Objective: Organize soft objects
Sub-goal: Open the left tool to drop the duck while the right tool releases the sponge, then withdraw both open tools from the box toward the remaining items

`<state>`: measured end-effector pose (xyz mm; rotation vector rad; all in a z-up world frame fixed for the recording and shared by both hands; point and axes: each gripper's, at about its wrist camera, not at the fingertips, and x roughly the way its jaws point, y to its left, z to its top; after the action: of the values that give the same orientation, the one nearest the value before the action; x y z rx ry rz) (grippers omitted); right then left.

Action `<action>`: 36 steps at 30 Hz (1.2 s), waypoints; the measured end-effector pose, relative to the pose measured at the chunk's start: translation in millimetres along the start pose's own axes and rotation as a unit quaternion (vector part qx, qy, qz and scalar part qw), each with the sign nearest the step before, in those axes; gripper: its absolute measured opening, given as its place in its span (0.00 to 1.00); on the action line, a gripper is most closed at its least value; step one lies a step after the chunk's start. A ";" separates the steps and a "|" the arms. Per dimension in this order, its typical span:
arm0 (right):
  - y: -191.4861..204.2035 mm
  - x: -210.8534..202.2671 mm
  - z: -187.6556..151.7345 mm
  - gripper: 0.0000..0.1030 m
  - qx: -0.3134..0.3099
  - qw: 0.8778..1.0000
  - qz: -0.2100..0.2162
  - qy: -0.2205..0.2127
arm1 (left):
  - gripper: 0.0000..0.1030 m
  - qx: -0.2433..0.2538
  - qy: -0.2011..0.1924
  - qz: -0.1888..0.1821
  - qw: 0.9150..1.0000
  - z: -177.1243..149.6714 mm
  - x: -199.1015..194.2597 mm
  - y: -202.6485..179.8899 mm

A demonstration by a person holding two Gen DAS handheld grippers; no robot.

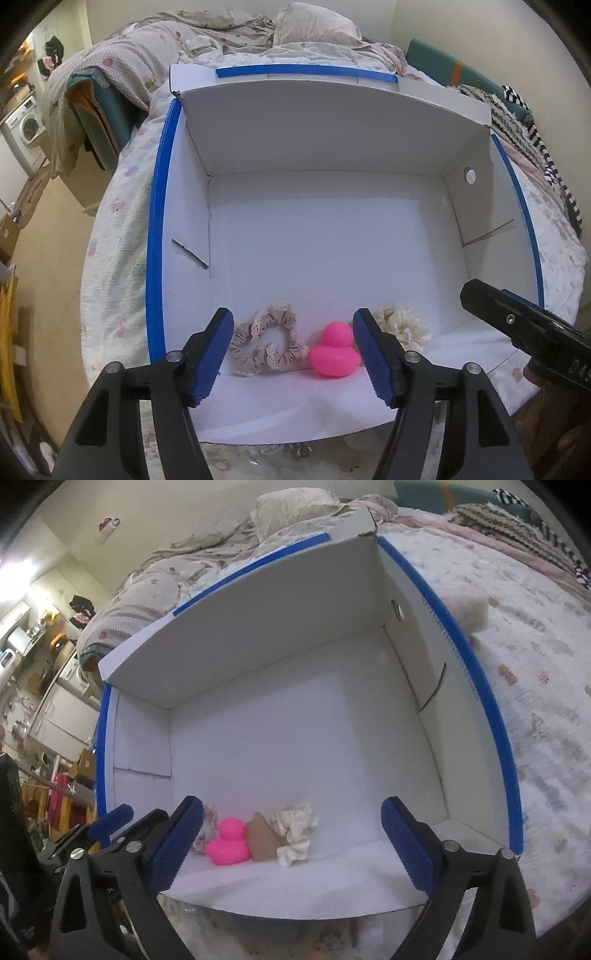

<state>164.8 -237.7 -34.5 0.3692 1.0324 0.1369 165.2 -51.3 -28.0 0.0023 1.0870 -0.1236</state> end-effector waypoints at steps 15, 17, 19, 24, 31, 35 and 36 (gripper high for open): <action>0.6 -0.3 -2.1 1.00 -0.006 0.999 -0.029 -0.012 | 0.62 -0.017 -0.006 0.035 0.999 3.9 -5.0 4.5; 1.2 -2.6 -3.1 1.00 -0.010 0.999 -0.029 -0.018 | 0.62 -0.017 -0.015 0.040 0.999 4.0 -8.9 5.8; 1.2 -5.4 -4.0 1.00 -0.010 0.999 -0.033 -0.021 | 0.62 -0.022 -0.022 0.029 0.999 3.5 -12.5 8.6; 1.7 -18.8 -4.1 1.00 0.002 0.999 -0.028 -0.036 | 0.62 -0.037 -0.024 0.025 0.999 1.2 -20.1 14.2; 7.9 -29.8 -8.3 1.00 -0.025 0.997 -0.048 -0.055 | 0.62 -0.030 -0.066 0.017 0.997 -5.2 -46.1 17.2; 7.5 -38.0 -12.0 1.00 -0.025 0.997 -0.041 -0.057 | 0.62 -0.029 -0.067 0.000 0.997 -11.4 -54.5 23.7; 8.5 -41.0 -13.3 1.00 -0.028 0.997 -0.043 -0.058 | 0.62 -0.031 -0.066 -0.003 0.997 -13.5 -56.8 26.0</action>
<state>133.1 -238.4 -4.2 0.2781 0.9253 0.0666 129.9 -19.0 14.4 -0.0643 0.9583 -0.0938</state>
